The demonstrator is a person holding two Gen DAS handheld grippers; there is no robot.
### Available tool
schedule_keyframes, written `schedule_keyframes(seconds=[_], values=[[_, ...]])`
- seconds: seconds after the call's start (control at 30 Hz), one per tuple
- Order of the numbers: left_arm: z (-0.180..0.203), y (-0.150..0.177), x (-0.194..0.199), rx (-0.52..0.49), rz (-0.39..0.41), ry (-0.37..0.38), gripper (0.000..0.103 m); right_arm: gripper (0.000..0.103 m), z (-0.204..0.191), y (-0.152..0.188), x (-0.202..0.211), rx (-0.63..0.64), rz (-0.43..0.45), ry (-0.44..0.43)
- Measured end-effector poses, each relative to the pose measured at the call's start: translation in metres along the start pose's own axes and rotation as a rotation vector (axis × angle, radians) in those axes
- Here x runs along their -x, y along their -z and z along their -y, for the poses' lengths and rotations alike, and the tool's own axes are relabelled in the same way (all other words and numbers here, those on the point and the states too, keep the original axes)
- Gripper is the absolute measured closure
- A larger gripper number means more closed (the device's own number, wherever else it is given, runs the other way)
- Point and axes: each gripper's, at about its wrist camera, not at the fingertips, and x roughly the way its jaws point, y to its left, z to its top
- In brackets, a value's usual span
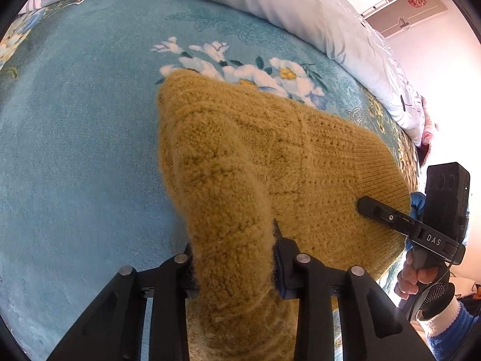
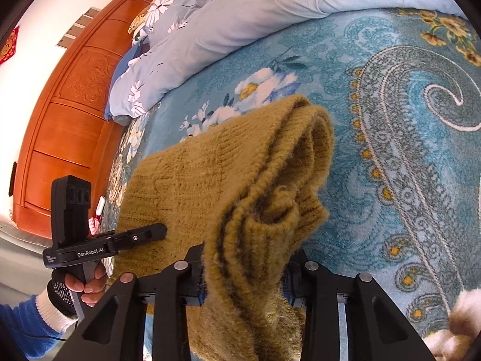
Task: Fold clothes
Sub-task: 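Regrasp the folded vest with both grippers and lift it off the blanket, then carry the folded vest with both grippers toward the stack of blue clothes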
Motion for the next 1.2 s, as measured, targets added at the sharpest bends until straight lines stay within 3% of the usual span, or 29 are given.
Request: schedule_keyframes(seconds=[0.2, 0.57, 1.2], values=[[0.02, 0.007, 0.009, 0.002, 0.041, -0.001, 0.071, 0.066, -0.01, -0.002, 0.01, 0.027, -0.005, -0.01], [0.052, 0.008, 0.023, -0.045, 0.011, 0.051, 0.071, 0.066, -0.024, 0.011, 0.052, -0.008, 0.037, 0.037], [0.181, 0.008, 0.135, -0.381, -0.043, 0.203, 0.071, 0.066, -0.111, 0.073, 0.236, -0.17, 0.26, 0.191]])
